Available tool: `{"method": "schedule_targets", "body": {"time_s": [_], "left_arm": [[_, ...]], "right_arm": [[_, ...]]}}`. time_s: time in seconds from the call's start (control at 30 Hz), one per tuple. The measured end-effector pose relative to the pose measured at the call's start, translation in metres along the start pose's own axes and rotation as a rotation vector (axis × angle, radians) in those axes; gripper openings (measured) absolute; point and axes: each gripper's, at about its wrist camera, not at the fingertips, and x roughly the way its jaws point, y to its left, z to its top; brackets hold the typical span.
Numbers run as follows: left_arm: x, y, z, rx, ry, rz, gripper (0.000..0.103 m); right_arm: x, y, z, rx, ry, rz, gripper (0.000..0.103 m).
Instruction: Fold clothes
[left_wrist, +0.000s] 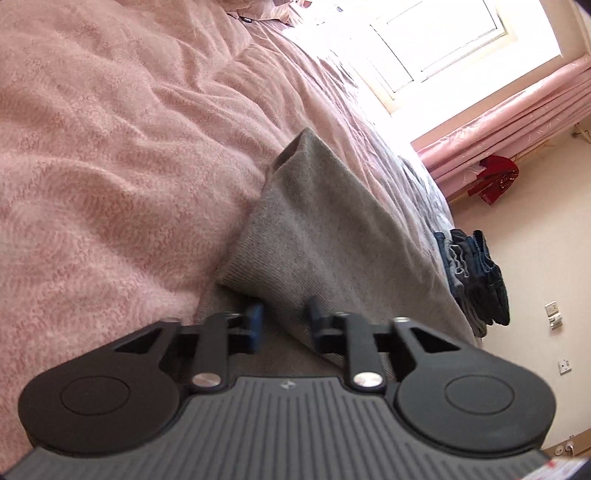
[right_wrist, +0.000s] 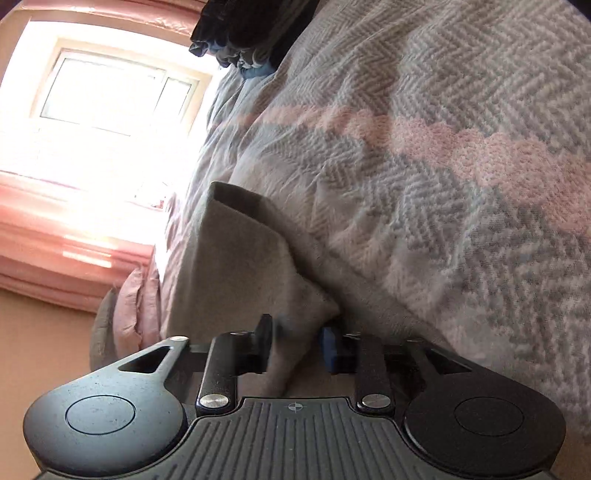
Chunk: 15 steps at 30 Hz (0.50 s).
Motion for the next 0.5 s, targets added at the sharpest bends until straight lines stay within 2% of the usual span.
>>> {"method": "schedule_targets", "body": {"time_s": [0.07, 0.1, 0.17, 0.27, 0.43, 0.5], "left_arm": [[-0.012, -0.004, 0.001, 0.025, -0.009, -0.03, 0.003], [-0.021, -0.01, -0.001, 0.075, -0.02, -0.039, 0.003], [-0.041, -0.02, -0.011, 0.17, -0.043, -0.037, 0.003], [-0.061, -0.022, -0.03, 0.24, -0.035, -0.029, 0.003], [-0.068, -0.01, -0.056, 0.272, 0.007, 0.006, 0.003], [-0.075, -0.01, -0.061, 0.268, -0.002, -0.007, 0.003]], "right_arm": [[-0.006, 0.007, -0.001, -0.025, -0.014, -0.006, 0.007], [-0.012, 0.014, -0.003, -0.055, -0.026, 0.0, 0.006], [-0.033, 0.032, -0.007, -0.147, -0.065, 0.025, 0.006], [-0.062, 0.043, -0.029, -0.215, -0.096, 0.032, 0.005], [-0.068, 0.014, -0.047, -0.195, -0.047, -0.068, 0.005], [-0.075, 0.005, -0.053, -0.178, -0.053, -0.054, 0.005]]}}
